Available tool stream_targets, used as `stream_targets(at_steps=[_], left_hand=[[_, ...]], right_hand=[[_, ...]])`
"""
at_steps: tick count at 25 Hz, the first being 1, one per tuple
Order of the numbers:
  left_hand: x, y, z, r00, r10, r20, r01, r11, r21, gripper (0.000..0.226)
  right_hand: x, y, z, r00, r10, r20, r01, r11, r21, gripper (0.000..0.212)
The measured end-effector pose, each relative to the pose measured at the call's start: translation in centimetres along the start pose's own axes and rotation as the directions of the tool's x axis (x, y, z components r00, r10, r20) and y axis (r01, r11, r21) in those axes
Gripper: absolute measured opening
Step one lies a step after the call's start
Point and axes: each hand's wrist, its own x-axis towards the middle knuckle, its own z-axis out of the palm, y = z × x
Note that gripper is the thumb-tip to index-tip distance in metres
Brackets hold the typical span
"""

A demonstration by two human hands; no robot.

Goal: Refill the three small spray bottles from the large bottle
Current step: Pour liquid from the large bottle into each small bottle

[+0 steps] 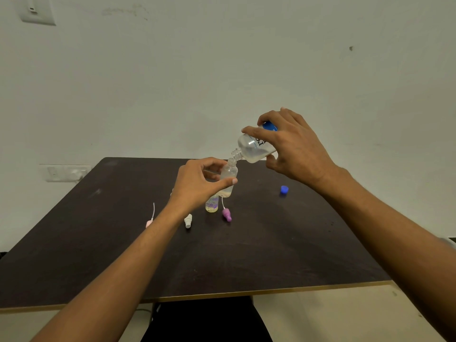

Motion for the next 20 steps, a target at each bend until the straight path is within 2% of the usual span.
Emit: stream_targets(at_steps=[14, 20], left_hand=[[-0.02, 0.16, 0.05, 1.000, -0.005, 0.023, 0.006, 1.000, -0.007, 0.037], [0.02, -0.01, 0.22, 1.000, -0.009, 0.024, 0.009, 1.000, -0.007, 0.043]], right_hand=[[0.14, 0.01, -0.14, 0.999, -0.042, -0.016, 0.042, 0.999, -0.017, 0.074], [0.48, 0.17, -0.18, 0.998, -0.059, -0.003, 0.059, 0.998, -0.032, 0.073]])
